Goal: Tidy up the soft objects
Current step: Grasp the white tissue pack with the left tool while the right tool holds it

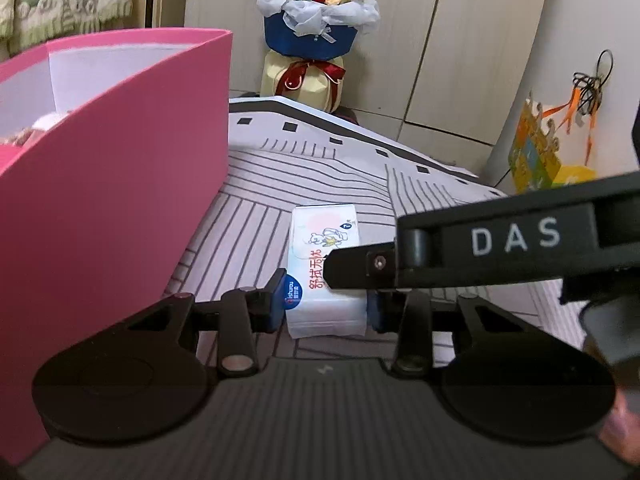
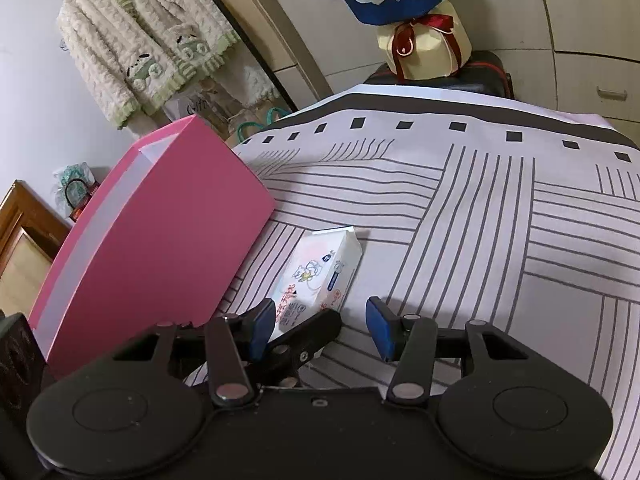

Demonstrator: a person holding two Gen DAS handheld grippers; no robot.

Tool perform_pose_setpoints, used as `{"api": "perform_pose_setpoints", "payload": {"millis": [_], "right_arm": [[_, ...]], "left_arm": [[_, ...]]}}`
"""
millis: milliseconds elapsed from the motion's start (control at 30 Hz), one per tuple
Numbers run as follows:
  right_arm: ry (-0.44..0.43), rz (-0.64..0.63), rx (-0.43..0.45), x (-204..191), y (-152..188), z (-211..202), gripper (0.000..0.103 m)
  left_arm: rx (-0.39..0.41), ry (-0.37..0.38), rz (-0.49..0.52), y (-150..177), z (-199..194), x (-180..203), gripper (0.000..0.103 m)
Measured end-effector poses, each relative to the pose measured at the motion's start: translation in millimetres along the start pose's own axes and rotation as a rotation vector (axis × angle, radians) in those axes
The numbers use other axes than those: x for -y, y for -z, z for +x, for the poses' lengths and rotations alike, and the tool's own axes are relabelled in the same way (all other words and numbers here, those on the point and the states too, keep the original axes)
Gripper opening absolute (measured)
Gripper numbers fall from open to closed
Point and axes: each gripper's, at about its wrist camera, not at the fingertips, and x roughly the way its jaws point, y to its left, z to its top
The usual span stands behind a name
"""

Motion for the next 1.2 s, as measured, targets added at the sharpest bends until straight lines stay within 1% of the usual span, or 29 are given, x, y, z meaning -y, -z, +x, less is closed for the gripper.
{"api": "perform_pose_setpoints", "payload": {"millis": [167,267,333,467,500,533,633,933,1200], "right_arm": [[0.038,0.004,-0.001,-4.3,4.5,-0.3,0.056],[0.069,-0.017,0.000,-8.0,8.5,2.2,0.056],[0.107,-0.036,0.015,-13.1,11.6,1.2,0.049],[0.152,-0.064,0.027,-20.4,15.2,-2.0,0.045],[0.157,-0.064,0.031,-21.4,16.2,-3.4,0.041],[0.159,-0.056,0.034,-20.8,17.2,-4.9,0.038],[0.158,-0.026,0.050,-19.1,20.5,-12.6,0.034],[0.149,0.003,0.072,-27.0,41.7,-40.3,0.033],[0.166,-0.015,0.110,-52.5,69.5,-70.7,0.033]], "left_arm": [[-0.018,0.066,-0.018,6.8,-11.2,-1.9,0.038],[-0.016,0.097,-0.013,8.9,-14.2,-0.7,0.038],[-0.027,0.111,0.000,10.1,-13.8,0.6,0.038],[-0.024,0.115,0.037,12.3,-16.4,2.9,0.038],[-0.028,0.115,0.042,12.5,-16.8,2.8,0.038],[-0.033,0.117,0.048,12.7,-17.6,2.9,0.038],[-0.038,0.132,0.062,13.6,-23.2,2.8,0.038],[-0.051,0.197,0.111,20.0,-52.6,3.7,0.038],[-0.048,0.265,0.167,28.4,-93.8,0.6,0.038]]}}
